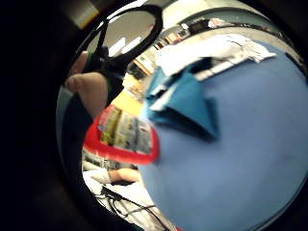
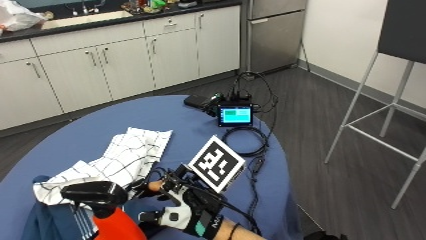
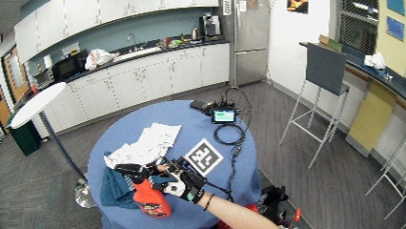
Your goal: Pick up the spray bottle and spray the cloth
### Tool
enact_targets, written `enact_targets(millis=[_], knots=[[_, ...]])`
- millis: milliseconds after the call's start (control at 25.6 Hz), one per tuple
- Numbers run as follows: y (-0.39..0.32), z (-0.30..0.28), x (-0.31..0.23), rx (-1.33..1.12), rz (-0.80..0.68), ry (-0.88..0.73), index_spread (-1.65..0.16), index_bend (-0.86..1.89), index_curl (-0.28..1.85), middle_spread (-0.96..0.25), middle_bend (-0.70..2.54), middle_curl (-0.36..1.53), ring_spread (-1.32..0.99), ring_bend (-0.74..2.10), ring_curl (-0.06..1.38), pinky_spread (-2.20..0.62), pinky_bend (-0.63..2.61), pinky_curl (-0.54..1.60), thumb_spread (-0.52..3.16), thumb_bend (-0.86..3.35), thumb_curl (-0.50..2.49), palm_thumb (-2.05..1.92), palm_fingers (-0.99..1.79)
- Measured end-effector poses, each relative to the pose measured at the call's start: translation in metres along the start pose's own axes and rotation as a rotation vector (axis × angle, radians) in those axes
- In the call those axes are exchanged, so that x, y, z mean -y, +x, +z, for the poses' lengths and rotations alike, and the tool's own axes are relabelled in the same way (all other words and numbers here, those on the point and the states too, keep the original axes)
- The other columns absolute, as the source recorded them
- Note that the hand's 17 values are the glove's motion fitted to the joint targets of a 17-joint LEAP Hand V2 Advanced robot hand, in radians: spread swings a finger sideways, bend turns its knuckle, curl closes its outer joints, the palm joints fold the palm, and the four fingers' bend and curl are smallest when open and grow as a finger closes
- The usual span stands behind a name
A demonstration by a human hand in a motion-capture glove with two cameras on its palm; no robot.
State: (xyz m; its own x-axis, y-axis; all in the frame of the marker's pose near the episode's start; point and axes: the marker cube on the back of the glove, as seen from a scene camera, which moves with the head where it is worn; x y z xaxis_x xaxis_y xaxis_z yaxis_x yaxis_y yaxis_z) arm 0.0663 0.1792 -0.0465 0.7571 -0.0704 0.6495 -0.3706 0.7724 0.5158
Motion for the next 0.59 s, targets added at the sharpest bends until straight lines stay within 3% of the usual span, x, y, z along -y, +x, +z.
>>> enact_targets(millis=[273, 586], knots=[[0.065, -0.033, -0.012, -0.525, 0.152, -0.065, -0.32, 0.15, 0.24, -0.07, 0.28, 0.40, -0.05, 0.32, 0.35, 0.10, 0.44, 0.33, 1.06, -0.04, 0.48, 0.74, 0.78], [0.089, -0.028, -0.020, -0.633, 0.192, -0.121, -0.33, 0.15, 0.26, -0.05, 0.25, 0.40, -0.01, 0.26, 0.33, 0.14, 0.41, 0.31, 1.09, -0.03, 0.43, 0.71, 0.75]])
